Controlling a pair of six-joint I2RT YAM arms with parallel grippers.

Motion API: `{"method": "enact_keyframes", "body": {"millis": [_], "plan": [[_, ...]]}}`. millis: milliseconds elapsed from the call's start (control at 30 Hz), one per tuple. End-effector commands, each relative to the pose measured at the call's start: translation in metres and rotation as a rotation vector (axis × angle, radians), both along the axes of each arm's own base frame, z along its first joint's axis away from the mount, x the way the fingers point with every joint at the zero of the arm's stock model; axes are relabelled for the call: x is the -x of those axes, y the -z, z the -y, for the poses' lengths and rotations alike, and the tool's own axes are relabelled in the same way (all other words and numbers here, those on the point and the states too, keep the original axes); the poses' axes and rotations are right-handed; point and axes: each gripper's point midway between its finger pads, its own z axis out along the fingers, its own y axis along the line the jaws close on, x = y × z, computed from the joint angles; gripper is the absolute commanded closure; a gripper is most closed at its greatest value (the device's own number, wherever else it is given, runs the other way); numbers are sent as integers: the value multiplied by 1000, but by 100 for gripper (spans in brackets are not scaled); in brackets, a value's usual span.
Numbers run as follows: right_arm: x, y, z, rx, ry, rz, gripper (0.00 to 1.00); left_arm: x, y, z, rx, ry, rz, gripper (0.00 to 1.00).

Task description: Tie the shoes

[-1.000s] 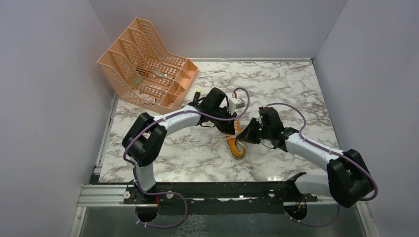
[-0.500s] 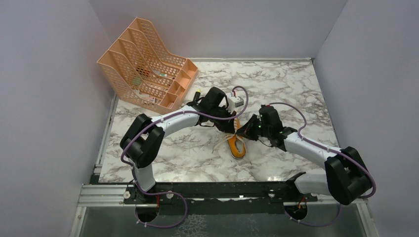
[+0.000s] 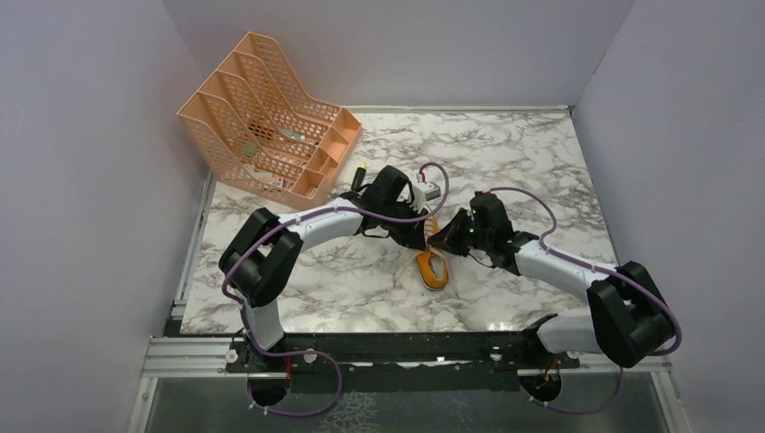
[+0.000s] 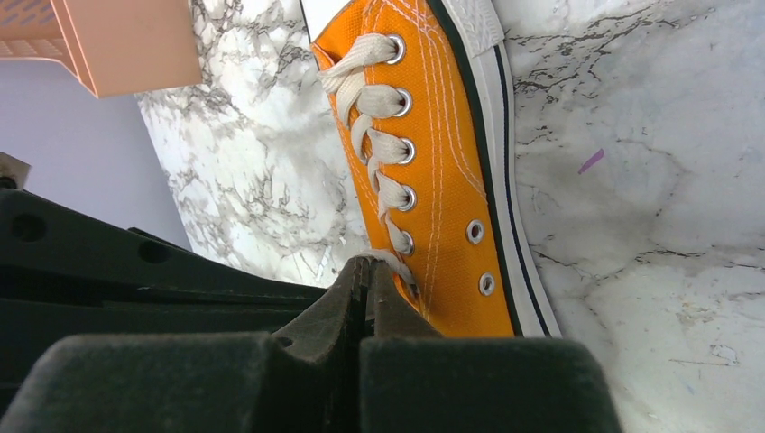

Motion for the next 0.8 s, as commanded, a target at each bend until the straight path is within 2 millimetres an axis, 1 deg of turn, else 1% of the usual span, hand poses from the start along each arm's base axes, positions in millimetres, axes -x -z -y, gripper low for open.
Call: {"method": "enact_keyframes", "body": {"millis": [0, 100, 233, 300, 333, 400, 533, 633, 700, 767], "plan": [[-11, -1, 2, 14, 38, 35, 100, 11, 0, 2, 41, -2, -38, 100], [-9, 1, 3, 17, 35, 36, 99, 12, 4, 6, 63, -17, -63, 100], [-7, 3, 4, 43, 15, 24, 99, 9, 5, 7, 83, -49, -64, 100], [-5, 2, 4, 53, 3, 21, 97, 8, 5, 7, 81, -55, -61, 100], [-5, 1, 5, 61, 0, 20, 95, 8, 5, 7, 80, -55, -61, 100], [-1, -1, 9, 93, -10, 5, 85, 8, 6, 7, 78, -52, -61, 100], [2, -16, 17, 154, -33, 12, 69, 8, 6, 6, 74, -52, -58, 100], [10, -22, 24, 202, -49, -6, 54, 9, 5, 5, 74, -46, -51, 100], [17, -22, 28, 219, -58, -42, 49, 8, 4, 5, 71, -46, -46, 100], [23, -23, 24, 197, -78, -74, 48, 9, 3, 5, 70, -43, -45, 100]]}}
